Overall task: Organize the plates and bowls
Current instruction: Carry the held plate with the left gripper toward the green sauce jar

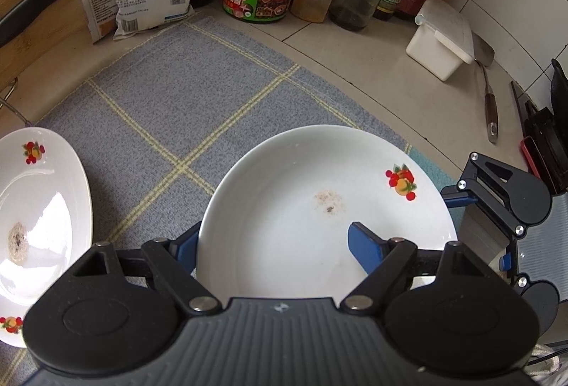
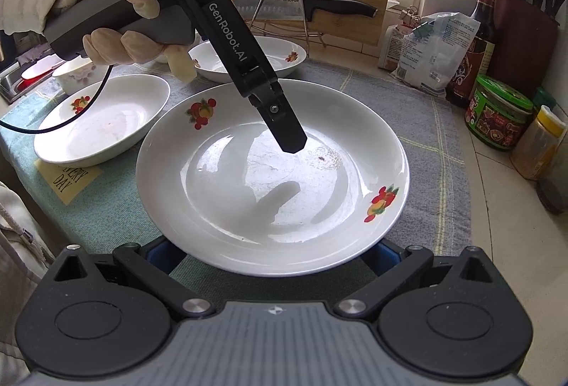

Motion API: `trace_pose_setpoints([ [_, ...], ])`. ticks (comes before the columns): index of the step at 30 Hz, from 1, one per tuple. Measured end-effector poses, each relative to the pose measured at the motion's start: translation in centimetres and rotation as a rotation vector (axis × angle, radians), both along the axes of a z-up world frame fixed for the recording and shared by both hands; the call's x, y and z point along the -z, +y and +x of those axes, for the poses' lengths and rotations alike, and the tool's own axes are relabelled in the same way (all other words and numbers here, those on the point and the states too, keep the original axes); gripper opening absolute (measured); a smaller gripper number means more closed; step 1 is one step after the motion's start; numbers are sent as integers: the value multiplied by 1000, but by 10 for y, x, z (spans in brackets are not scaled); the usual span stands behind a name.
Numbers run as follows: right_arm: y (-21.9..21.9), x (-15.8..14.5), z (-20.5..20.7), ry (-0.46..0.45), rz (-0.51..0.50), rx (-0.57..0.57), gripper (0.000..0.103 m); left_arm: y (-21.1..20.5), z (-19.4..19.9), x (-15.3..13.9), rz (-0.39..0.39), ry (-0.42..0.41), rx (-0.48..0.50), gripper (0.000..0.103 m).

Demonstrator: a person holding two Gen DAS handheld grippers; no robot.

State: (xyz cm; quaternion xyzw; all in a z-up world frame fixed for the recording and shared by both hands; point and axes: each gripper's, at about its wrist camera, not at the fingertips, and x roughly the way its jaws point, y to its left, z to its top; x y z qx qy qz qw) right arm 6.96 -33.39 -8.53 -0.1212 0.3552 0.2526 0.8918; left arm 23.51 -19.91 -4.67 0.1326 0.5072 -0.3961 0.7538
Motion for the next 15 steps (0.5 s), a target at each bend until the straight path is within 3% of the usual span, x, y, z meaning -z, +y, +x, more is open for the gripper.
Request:
trace_pose_setpoints([
  [15,-29,-5,50,8,-13,20,103,-32,52,1,-23,-21,20,83],
])
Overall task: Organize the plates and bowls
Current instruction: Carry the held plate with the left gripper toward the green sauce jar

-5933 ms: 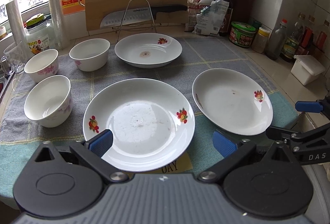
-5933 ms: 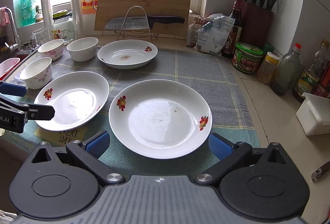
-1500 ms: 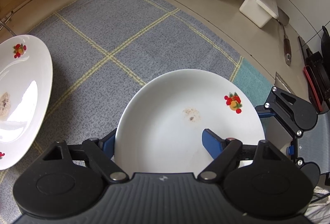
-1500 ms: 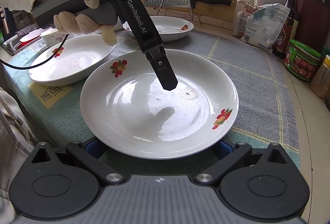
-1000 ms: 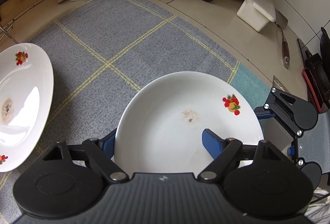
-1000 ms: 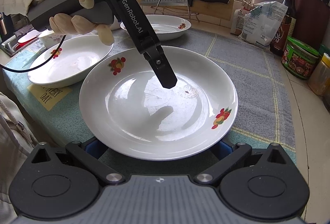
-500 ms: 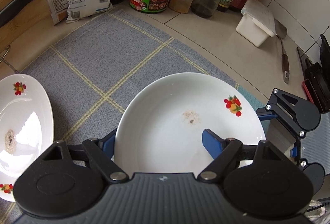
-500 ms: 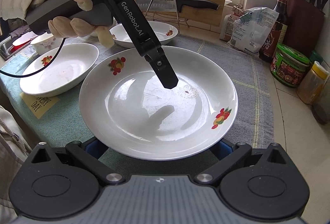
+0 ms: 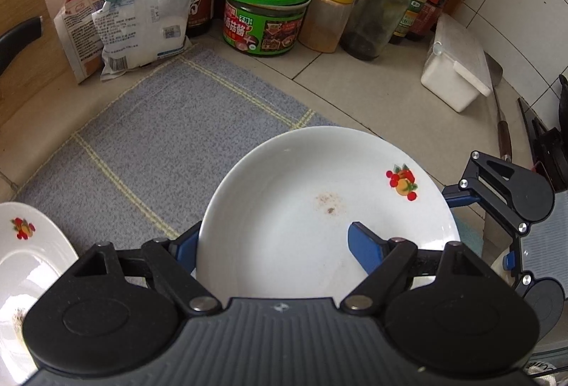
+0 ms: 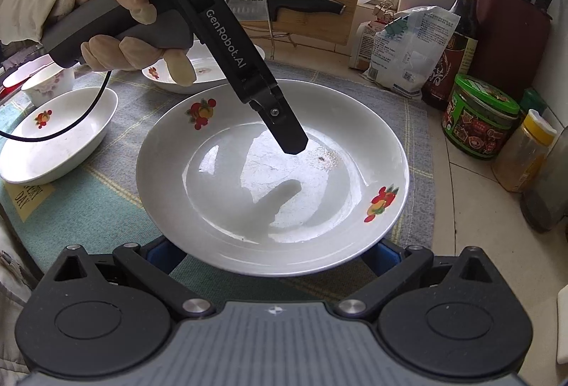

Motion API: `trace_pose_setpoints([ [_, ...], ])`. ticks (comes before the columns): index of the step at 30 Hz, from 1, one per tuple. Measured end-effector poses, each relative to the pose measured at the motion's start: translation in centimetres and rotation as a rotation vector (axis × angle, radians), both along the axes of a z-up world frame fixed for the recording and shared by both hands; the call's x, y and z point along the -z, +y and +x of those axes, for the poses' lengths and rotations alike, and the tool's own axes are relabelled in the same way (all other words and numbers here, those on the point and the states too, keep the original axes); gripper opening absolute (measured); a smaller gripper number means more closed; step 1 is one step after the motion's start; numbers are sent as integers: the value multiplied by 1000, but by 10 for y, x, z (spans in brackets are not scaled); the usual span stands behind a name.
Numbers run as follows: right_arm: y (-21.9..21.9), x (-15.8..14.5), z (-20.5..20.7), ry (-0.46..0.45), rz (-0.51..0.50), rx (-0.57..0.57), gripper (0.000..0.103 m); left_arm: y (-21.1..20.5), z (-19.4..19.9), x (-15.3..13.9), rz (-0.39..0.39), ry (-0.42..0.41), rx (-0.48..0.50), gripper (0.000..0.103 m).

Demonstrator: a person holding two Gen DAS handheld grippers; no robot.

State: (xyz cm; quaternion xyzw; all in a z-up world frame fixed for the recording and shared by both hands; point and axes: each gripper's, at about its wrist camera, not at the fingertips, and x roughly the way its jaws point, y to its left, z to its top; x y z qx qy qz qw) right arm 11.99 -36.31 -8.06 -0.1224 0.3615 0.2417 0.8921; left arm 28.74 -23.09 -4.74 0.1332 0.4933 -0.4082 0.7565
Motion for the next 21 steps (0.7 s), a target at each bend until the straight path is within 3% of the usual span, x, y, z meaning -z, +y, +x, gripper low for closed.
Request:
trace_pose_setpoints([
  [21,-27,4,67,-9,-24,32,103,-32,60,11,-20,-32,-11,83],
])
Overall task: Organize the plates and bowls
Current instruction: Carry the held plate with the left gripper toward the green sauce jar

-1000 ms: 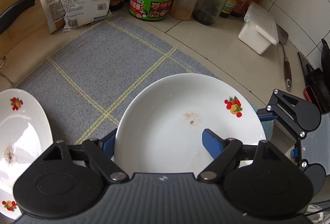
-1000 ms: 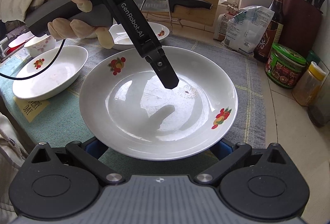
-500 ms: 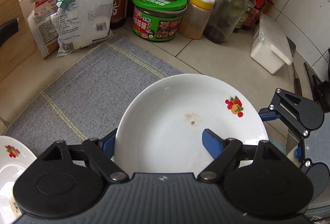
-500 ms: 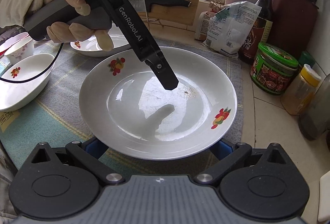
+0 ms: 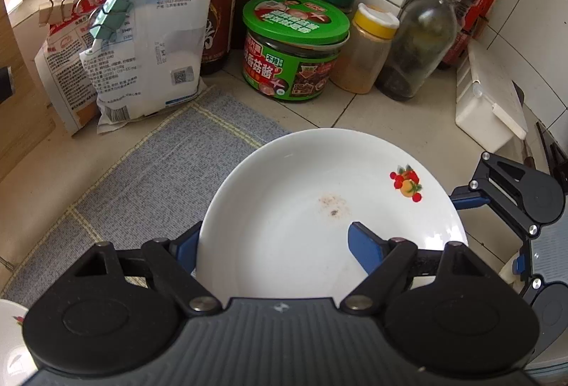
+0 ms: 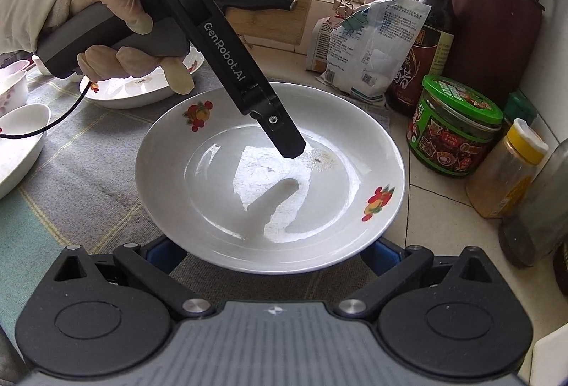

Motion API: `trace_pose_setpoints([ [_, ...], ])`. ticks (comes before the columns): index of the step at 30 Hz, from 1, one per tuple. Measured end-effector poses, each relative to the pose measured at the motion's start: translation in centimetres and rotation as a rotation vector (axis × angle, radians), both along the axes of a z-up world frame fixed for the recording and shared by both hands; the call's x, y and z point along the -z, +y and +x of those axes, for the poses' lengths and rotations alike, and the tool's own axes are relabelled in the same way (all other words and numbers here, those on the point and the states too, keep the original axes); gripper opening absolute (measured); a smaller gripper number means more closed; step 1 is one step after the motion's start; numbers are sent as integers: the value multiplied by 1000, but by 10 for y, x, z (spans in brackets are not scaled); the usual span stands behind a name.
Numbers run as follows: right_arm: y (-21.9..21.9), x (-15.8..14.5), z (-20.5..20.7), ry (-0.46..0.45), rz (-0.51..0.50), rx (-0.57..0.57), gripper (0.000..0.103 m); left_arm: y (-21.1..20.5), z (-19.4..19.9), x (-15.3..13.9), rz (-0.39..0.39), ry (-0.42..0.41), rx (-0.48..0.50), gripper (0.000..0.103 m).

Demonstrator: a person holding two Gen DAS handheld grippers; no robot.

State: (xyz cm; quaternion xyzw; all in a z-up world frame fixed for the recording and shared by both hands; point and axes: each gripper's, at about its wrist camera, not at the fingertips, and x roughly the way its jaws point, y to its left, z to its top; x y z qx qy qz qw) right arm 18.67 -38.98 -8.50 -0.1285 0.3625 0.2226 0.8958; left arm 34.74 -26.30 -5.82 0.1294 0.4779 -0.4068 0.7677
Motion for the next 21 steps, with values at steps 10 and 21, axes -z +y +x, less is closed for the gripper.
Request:
trace_pose_setpoints([
  [10,-6,6,18,12,-2,20,103,-8,13,9,-5,-4,-3,83],
  [21,-7,9,24,28,4,41,103,-13,17,12,-9,-7,-2,83],
])
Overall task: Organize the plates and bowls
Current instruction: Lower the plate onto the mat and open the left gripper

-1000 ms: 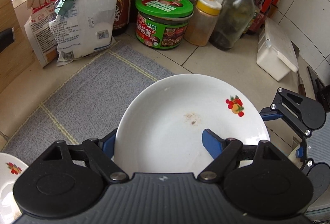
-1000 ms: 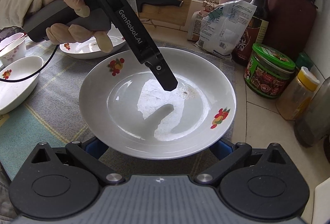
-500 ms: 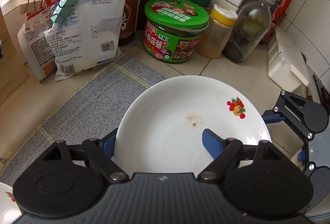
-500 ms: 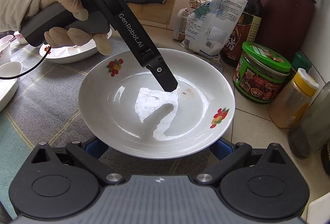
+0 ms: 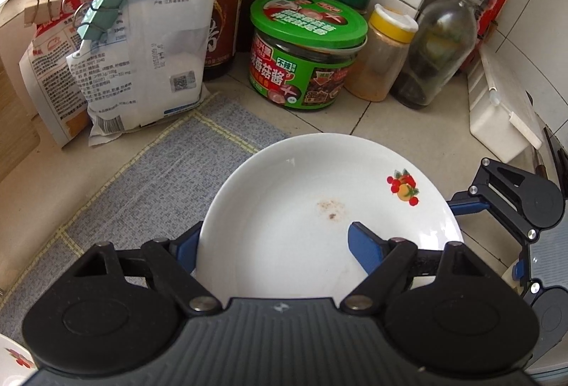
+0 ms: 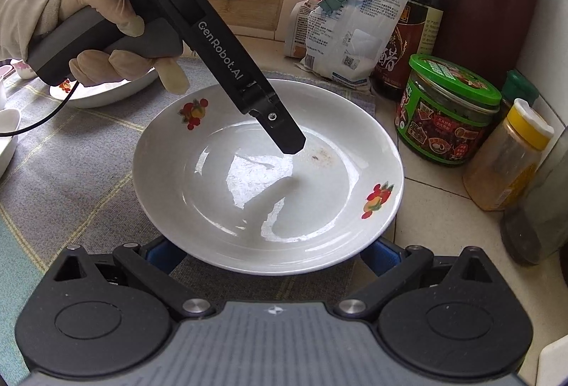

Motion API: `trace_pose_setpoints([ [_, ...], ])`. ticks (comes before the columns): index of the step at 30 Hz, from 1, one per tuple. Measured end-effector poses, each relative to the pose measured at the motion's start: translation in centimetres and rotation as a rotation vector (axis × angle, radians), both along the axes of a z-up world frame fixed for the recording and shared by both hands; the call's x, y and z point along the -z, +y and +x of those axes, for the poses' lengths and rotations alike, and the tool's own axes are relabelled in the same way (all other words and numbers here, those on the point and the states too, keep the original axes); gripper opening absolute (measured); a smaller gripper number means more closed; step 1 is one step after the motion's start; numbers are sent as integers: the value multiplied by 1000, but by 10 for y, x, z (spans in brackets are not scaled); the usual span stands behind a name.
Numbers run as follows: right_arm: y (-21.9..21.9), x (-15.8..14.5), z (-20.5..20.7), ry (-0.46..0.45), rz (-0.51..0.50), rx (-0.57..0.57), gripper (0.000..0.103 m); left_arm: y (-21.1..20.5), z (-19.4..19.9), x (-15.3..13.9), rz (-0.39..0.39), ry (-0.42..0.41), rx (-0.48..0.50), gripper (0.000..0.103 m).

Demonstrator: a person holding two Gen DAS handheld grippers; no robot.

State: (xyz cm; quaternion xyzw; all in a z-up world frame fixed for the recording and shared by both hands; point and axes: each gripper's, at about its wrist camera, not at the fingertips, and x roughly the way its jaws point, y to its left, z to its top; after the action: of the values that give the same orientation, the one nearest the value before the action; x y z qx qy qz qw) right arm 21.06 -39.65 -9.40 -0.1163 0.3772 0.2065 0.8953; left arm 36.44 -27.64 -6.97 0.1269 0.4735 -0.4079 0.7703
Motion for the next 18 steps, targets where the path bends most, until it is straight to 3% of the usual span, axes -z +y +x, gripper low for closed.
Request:
trace_pose_setpoints([
  [5,0,0,0,-7,-9,1,103,1,0,1,2,4,7,86],
  [18,1,-4,-8,-11,-13,3,103,2,-14,-16,25,-82,19,90],
])
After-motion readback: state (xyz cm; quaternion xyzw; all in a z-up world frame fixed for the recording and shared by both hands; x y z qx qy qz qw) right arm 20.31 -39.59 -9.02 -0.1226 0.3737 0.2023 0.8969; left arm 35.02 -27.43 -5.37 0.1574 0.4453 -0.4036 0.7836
